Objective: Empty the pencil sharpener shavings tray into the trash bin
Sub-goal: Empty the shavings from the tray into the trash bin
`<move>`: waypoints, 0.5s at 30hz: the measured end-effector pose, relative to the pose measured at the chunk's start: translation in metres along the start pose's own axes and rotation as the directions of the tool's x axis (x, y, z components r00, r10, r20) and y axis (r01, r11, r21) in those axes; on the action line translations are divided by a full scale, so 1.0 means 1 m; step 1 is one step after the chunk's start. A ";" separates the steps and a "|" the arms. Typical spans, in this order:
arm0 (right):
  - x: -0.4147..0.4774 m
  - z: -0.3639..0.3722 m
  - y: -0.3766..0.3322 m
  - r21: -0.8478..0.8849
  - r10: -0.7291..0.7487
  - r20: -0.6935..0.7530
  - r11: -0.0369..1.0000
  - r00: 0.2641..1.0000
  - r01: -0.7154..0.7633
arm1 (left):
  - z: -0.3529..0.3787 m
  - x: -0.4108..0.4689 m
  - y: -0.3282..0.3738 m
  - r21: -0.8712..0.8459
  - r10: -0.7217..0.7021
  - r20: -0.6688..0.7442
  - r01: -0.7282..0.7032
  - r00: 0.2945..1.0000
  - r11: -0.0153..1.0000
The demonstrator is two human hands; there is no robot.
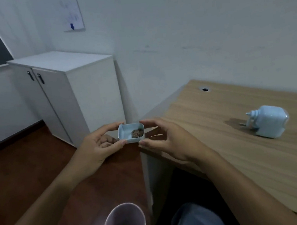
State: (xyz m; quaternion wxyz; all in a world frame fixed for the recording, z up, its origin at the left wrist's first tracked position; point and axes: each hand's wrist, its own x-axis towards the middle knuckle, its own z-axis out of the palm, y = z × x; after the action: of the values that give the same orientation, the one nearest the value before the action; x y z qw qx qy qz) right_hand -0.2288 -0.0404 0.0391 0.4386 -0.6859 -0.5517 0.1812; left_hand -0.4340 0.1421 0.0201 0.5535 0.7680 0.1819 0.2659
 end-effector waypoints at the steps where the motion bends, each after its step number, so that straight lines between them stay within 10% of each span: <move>1: 0.005 0.013 0.001 0.028 -0.007 -0.004 1.000 1.000 0.007 | -0.008 -0.006 -0.004 0.005 -0.008 -0.016 0.008 1.000 1.000; 15: 0.008 0.165 0.037 0.112 0.057 0.080 0.991 0.995 -0.066 | -0.057 -0.086 -0.109 0.099 -0.108 -0.188 0.128 0.976 0.987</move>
State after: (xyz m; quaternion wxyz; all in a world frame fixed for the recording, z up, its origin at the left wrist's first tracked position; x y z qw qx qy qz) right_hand -0.3248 0.0327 -0.0795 0.4500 -0.6687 -0.5355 0.2522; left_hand -0.5359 0.1706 -0.0867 0.5062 0.7577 0.2912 0.2912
